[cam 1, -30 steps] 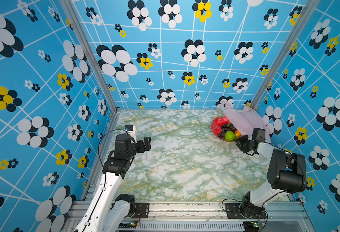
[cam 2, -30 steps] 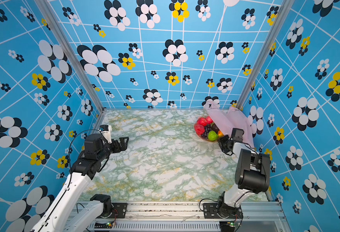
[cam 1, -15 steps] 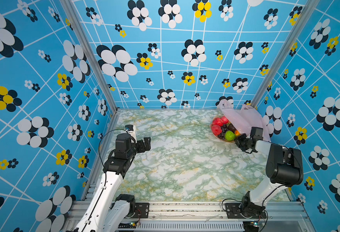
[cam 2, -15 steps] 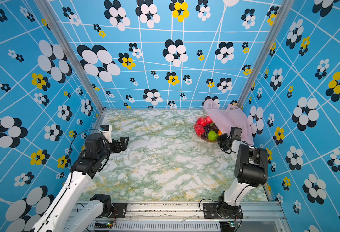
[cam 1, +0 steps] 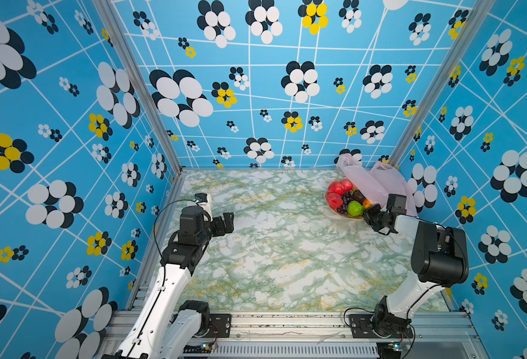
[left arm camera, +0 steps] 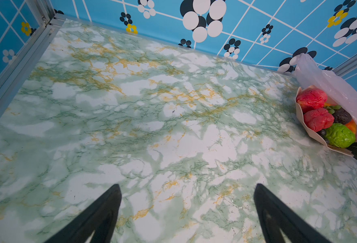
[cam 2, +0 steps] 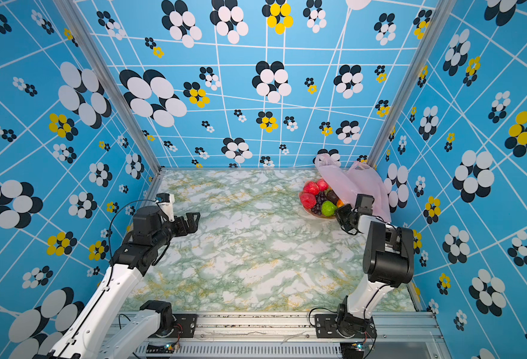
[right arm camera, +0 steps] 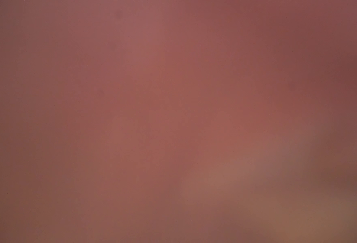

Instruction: Place the fruits into the plastic bag

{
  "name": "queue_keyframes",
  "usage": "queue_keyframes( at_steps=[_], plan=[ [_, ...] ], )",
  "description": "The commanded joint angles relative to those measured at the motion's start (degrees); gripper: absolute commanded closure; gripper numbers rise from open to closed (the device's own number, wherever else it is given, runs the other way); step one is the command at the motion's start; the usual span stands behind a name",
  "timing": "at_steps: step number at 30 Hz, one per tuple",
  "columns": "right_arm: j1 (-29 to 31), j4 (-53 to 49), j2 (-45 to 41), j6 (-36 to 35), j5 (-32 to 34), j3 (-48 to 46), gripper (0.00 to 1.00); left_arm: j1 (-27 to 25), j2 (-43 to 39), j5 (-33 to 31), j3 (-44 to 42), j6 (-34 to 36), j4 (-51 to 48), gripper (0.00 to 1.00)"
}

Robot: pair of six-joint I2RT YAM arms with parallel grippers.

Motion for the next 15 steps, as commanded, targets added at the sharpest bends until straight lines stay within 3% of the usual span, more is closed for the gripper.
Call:
queue_keyframes(
  at_steps=[1,15],
  plan=[
    [0.7,-1.4,0.0,-0.5,0.1,-0.5,1.00,-0.4,0.1,-0.4,-0.4,1.0,-0.3,0.01],
    [5.4,-0.1,-3.4,0.3,-4.4,-3.5,1.00,-0.4,-0.2,0.1,-0.6,0.8,-0.2,0.01]
  ],
)
